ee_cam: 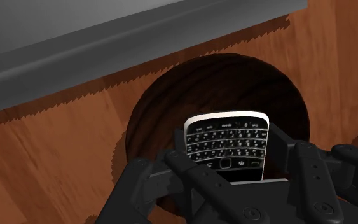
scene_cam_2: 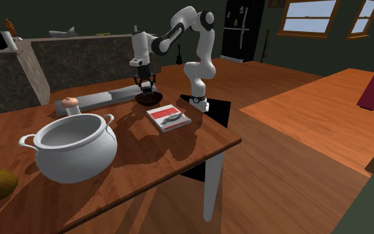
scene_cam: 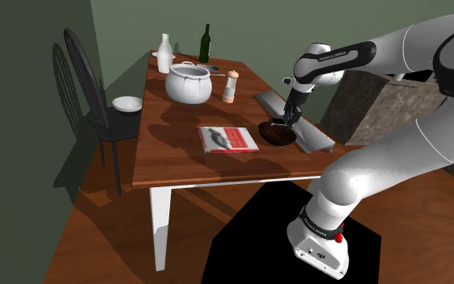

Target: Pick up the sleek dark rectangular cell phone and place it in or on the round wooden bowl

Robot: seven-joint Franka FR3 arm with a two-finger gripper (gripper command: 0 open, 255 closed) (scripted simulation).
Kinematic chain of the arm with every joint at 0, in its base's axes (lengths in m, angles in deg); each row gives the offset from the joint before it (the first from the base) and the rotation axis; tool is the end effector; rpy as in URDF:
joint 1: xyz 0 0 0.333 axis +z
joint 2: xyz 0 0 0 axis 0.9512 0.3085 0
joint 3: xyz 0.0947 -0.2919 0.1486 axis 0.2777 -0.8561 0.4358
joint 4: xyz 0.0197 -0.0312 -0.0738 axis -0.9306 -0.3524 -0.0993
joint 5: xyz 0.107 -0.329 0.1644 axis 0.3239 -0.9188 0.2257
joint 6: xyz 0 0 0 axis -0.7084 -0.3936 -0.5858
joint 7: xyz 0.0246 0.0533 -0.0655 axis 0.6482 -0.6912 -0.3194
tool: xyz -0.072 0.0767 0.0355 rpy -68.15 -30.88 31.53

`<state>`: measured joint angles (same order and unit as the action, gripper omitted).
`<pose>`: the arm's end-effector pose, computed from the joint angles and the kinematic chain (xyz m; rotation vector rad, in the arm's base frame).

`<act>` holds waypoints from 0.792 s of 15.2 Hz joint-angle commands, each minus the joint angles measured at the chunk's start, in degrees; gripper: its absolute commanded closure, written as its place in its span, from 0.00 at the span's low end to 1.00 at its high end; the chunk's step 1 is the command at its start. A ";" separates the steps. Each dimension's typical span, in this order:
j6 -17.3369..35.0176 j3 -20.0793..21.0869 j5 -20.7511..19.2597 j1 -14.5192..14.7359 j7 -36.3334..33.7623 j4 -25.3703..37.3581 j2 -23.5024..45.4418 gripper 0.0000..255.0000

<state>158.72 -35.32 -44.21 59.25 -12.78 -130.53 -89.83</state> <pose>0.2820 -0.2776 0.4432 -2.9456 -1.0471 -0.0086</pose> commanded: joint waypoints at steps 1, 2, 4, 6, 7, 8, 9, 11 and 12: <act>1.75 -0.44 -0.08 -0.01 0.17 -1.05 0.67 1.00; 2.64 -0.65 -0.08 0.02 0.24 -1.54 1.08 1.00; 4.43 -1.07 -0.06 0.10 0.40 -2.48 1.95 1.00; 5.87 -1.41 -0.01 0.18 0.54 -3.20 2.70 1.00; 5.87 -1.41 -0.01 0.17 0.54 -3.20 2.70 1.00; 5.87 -1.41 -0.01 0.18 0.54 -3.20 2.70 1.00; 5.87 -1.41 -0.01 0.18 0.54 -3.20 2.70 1.00; 5.87 -1.41 -0.01 0.18 0.54 -3.20 2.70 1.00; 5.87 -1.41 -0.01 0.18 0.54 -3.20 2.70 1.00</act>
<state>164.58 -36.73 -44.22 59.43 -12.25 -133.73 -87.14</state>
